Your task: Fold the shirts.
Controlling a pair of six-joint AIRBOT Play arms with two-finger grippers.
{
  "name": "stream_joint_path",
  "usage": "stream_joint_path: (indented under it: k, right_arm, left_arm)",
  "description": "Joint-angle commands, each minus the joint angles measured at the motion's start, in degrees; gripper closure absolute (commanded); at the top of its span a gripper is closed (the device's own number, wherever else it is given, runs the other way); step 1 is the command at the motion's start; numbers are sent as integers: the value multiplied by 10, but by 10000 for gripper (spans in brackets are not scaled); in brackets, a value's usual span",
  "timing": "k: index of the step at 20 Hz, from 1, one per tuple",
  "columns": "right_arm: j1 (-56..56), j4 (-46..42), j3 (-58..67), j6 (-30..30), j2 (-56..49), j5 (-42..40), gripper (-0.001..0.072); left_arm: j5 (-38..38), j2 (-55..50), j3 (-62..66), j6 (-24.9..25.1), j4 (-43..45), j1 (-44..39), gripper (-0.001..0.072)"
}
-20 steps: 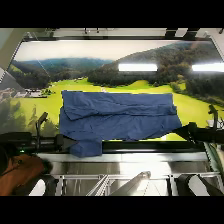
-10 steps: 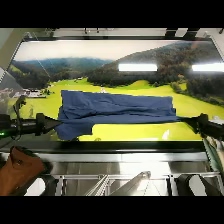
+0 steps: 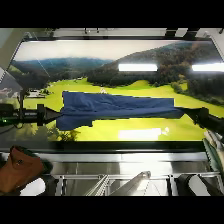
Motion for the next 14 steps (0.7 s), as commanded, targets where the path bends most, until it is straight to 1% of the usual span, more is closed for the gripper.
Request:
stream_joint_path:
  k: [1, 6, 7, 10, 14]
  right_arm:
    - [52, 122, 1, -105, -87, -73, 693]
    - [76, 243, 2, -242, -224, -77, 693]
    - [83, 260, 2, -259, -243, -77, 693]
    - [105, 273, 16, -285, -281, -82, 692]
    - [127, 274, 50, -292, -290, -101, 692]
  left_arm:
    - [-10, -76, 96, -4, -1, -31, 684]
    - [-7, -195, 217, -12, 3, -38, 684]
    - [-2, -216, 229, -12, 4, -39, 684]
    - [-5, -262, 241, -14, 3, -39, 684]
    - [-38, -280, 240, 6, 4, -40, 692]
